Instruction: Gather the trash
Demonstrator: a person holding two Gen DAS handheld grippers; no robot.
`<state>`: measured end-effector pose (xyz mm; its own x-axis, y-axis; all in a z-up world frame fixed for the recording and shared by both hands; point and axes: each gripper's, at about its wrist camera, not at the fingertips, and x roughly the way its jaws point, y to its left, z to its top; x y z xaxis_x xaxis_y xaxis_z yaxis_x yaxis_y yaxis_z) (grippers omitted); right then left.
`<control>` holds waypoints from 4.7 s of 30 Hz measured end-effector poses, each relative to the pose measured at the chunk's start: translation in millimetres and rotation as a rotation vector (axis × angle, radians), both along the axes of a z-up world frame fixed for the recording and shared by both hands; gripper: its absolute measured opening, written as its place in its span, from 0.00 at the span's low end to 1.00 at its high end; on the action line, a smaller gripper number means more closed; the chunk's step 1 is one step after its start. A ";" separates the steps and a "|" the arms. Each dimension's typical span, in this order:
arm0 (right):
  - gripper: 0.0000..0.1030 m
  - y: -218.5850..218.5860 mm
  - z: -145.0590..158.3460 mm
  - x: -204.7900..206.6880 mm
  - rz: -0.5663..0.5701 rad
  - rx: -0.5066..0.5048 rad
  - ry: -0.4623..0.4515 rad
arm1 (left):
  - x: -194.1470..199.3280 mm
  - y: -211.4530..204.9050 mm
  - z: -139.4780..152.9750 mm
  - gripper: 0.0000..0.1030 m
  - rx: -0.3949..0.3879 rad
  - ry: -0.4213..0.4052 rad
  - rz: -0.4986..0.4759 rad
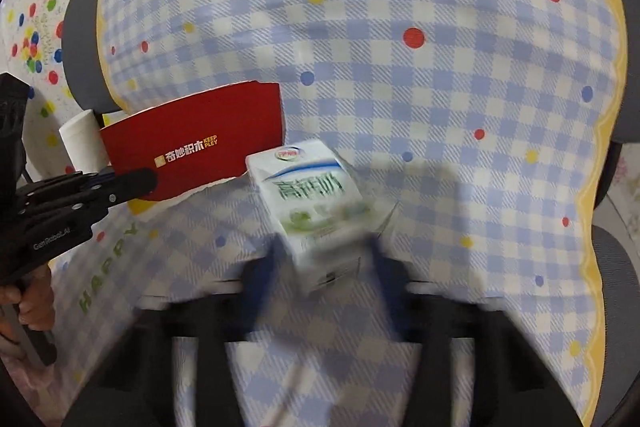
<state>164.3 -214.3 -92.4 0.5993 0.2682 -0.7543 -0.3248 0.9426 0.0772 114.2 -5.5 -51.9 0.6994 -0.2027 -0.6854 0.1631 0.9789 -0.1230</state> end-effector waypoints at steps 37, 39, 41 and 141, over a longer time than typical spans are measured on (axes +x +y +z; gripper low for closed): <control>0.68 36.4 5.3 -10.9 0.090 -0.065 -0.019 | -15.6 25.1 -9.1 0.17 0.019 0.029 0.068; 0.67 46.9 6.2 -18.7 0.074 -0.086 -0.030 | -17.6 27.3 -8.2 0.17 0.016 0.032 0.072; 0.67 51.6 10.7 -30.9 0.057 -0.087 -0.040 | -19.8 28.6 -6.3 0.17 0.023 0.026 0.076; 0.94 -20.8 136.8 -278.8 -0.516 -0.062 -0.343 | -190.8 -23.0 70.1 0.93 0.109 -0.181 -0.079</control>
